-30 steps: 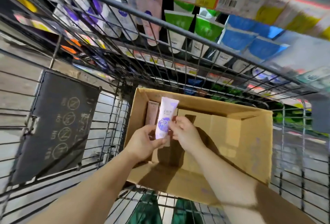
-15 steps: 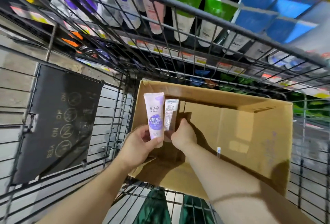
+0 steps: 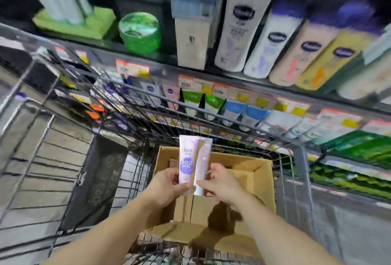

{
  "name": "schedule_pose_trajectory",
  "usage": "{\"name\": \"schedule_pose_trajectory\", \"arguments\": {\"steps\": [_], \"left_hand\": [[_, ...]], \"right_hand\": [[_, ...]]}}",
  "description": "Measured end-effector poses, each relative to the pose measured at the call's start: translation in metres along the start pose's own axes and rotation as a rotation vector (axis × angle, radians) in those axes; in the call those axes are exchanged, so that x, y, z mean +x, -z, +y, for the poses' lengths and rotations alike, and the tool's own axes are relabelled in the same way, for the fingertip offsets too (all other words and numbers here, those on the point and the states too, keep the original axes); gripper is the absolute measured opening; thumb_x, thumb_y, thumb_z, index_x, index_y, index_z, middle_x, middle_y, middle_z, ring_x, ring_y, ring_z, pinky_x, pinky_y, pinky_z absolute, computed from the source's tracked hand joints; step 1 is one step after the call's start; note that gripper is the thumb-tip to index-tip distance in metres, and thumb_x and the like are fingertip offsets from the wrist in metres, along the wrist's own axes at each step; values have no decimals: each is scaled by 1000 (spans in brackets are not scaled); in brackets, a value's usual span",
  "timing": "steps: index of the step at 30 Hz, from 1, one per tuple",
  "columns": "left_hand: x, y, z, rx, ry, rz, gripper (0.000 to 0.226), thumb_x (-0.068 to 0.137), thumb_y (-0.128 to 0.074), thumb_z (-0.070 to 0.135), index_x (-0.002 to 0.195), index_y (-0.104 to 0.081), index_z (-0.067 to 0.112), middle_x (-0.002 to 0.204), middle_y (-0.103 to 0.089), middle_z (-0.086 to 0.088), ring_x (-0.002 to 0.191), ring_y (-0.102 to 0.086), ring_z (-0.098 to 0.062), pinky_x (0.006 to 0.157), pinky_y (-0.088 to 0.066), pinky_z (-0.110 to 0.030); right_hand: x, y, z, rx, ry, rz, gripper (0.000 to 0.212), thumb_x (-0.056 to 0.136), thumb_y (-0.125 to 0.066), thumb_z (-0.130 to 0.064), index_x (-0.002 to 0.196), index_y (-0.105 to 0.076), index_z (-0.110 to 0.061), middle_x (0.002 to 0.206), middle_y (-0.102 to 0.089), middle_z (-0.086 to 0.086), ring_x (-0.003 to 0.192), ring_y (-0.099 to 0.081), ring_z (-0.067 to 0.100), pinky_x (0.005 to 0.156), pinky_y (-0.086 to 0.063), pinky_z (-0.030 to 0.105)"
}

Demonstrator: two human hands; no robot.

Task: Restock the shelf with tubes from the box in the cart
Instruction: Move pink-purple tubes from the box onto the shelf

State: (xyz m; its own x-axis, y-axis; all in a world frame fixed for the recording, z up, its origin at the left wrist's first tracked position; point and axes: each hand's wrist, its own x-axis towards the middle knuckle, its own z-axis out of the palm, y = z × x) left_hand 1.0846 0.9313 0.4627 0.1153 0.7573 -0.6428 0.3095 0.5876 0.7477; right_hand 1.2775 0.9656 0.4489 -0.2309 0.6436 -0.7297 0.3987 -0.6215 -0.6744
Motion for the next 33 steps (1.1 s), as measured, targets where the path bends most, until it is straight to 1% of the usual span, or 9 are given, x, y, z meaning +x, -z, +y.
{"name": "schedule_pose_trajectory", "arguments": {"steps": [3,6,11,13,16,20,24,30,33], "left_hand": [[-19,1,65,27,-173,-67,10,86,-72,15,96,-71,14,82,-72,0,70,-59,-16,61,-47,-28],[-33,-12,122,49,-293,-120,11,86,-70,6,92,-72,15,76,-72,5,65,-60,-3,59,-44,-14],[-56,-69,202,152,-492,-227,16,85,-72,14,102,-74,14,98,-75,4,84,-66,-3,75,-53,-23],[-59,-96,224,174,-541,-196,14,85,-74,20,99,-75,21,93,-75,9,82,-67,-2,76,-51,-23],[-62,-144,251,166,-500,-189,29,76,-78,35,102,-73,23,91,-76,5,81,-70,-16,72,-56,-38],[-79,-242,286,189,-554,-256,20,81,-77,23,100,-74,19,93,-76,-1,77,-66,-13,68,-50,-31],[-108,-363,318,157,-585,-308,31,60,-79,40,89,-75,29,89,-76,0,77,-64,-15,66,-48,-31],[-150,-496,378,203,-684,-367,10,78,-76,24,84,-75,32,95,-75,-2,86,-66,-23,81,-53,-46],[-158,-537,408,239,-731,-405,15,84,-74,24,96,-71,31,98,-75,11,93,-70,-14,87,-55,-41]], "right_hand": [[-46,31,-42,70,126,38,33,84,-72,-7,108,-52,-17,103,-68,8,80,-66,16,75,-56,42],[-88,61,-70,61,228,122,38,76,-80,-18,105,-56,-21,105,-71,2,89,-67,15,81,-56,40],[-160,121,-82,124,347,227,23,75,-79,-21,94,-69,-15,75,-71,-5,64,-66,4,65,-51,24],[-185,148,-74,241,365,275,41,67,-82,-29,101,-68,-12,87,-75,1,78,-69,12,74,-54,30],[-227,199,-52,359,380,309,17,85,-71,-13,101,-64,-11,95,-73,6,84,-69,19,80,-55,41],[-292,282,-5,346,459,423,8,90,-63,-2,93,-61,-10,75,-70,0,60,-65,8,51,-51,24],[-361,370,47,337,494,547,14,88,-65,-3,101,-62,-9,94,-71,6,79,-67,16,67,-55,27],[-458,478,101,276,524,729,29,85,-72,-9,110,-59,-12,104,-71,6,95,-68,21,84,-57,39],[-487,519,116,288,550,793,31,85,-70,-6,113,-58,-12,108,-70,7,93,-68,20,69,-56,25]]}}
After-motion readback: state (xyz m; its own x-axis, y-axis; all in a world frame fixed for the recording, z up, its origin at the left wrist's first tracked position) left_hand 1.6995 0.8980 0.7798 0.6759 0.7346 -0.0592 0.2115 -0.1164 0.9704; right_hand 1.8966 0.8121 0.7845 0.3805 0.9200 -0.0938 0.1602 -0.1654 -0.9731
